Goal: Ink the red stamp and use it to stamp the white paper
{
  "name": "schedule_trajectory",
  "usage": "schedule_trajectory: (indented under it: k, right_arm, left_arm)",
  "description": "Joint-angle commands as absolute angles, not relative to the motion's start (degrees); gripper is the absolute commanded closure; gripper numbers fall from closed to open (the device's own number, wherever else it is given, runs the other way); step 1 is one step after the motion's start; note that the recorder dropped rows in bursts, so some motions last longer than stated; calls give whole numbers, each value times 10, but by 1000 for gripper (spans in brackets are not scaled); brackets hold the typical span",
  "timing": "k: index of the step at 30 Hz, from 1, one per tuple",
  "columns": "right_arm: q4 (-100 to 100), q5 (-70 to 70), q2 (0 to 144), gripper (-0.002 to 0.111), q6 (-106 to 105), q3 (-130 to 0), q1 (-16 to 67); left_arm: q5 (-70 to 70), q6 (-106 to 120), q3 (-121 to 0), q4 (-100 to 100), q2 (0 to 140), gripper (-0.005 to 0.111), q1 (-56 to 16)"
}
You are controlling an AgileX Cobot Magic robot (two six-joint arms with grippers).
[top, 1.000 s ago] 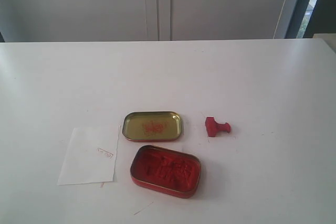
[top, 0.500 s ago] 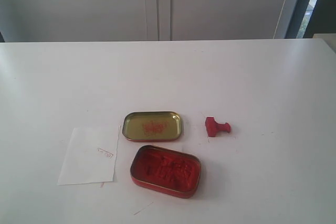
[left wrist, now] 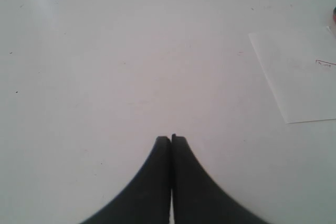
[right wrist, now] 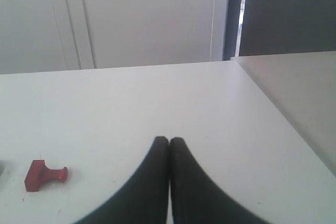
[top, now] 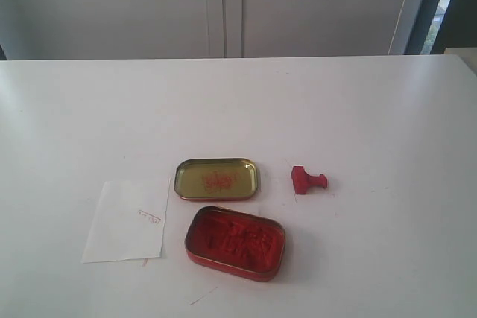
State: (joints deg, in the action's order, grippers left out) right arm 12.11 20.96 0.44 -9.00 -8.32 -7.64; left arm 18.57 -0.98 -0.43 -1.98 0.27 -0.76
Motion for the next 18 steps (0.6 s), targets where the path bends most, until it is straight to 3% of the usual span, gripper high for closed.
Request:
schedule_trajectory:
  k: [1,18]
  right_arm:
    - [121,205,1,108,-81,-79,-80]
    - [97,205,0,108,-12,-74,-80]
  left_arm:
    - [191,-12,0,-21,0,107,-7]
    - [191,-12,0,-21,0,107,-7]
